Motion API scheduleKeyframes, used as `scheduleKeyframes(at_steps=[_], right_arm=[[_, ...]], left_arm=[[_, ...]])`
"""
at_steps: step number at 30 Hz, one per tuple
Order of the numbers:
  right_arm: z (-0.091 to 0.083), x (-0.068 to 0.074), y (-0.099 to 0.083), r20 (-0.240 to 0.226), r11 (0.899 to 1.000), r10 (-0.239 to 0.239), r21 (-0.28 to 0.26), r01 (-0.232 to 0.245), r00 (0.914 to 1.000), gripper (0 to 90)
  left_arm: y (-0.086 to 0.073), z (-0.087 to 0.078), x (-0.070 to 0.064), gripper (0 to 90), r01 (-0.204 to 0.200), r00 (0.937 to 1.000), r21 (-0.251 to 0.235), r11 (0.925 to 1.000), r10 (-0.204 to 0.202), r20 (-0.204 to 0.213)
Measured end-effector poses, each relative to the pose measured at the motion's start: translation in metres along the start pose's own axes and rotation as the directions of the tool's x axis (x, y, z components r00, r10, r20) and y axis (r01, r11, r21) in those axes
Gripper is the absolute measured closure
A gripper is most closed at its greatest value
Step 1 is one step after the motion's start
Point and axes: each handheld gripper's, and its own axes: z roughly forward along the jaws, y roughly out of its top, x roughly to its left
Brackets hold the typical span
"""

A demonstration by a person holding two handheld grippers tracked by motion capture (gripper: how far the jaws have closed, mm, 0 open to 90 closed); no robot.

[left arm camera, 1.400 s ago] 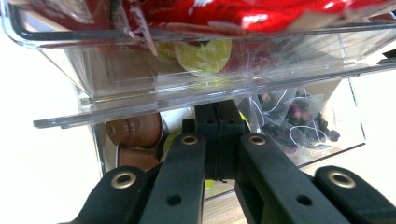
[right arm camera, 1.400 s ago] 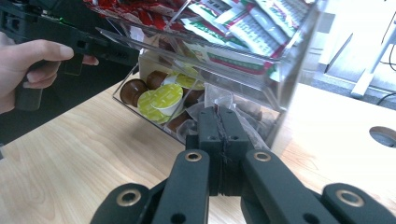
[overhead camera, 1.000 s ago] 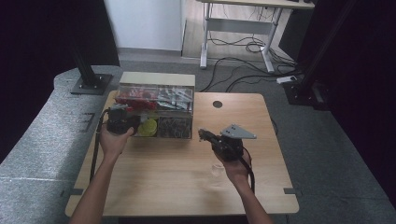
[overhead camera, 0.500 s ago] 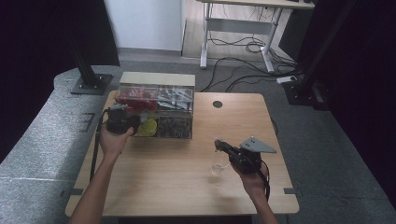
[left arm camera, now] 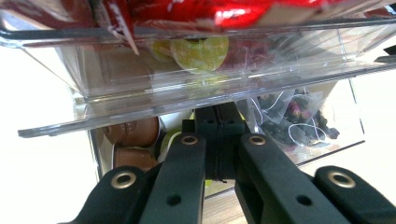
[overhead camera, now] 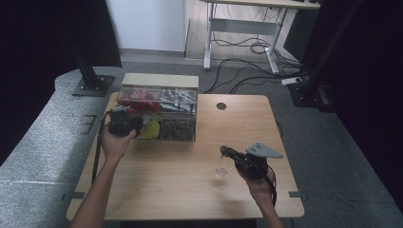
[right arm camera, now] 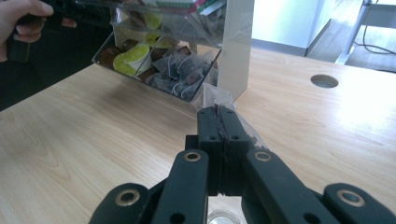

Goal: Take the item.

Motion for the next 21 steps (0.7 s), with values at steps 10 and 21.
scheduleKeyframes(at_steps=[10, 21], right_arm=[[0.001, 0.002, -0.006, 0.027, 1.000, -0.015, 0.001, 0.015, 0.9995, 61.6], [-0.012, -0.003, -0.014, 0.032, 0.998, 0.021, -0.061, -0.019, 0.9993, 58.3]], left_arm=[[-0.001, 0.002, 0.000, 90.0, 0.001, 1.0000, 0.000, 1.0000, -0.001, 0.001], [-0.005, 0.001, -0.002, 90.0, -0.001, 0.9999, 0.004, 1.0000, 0.001, 0.013]])
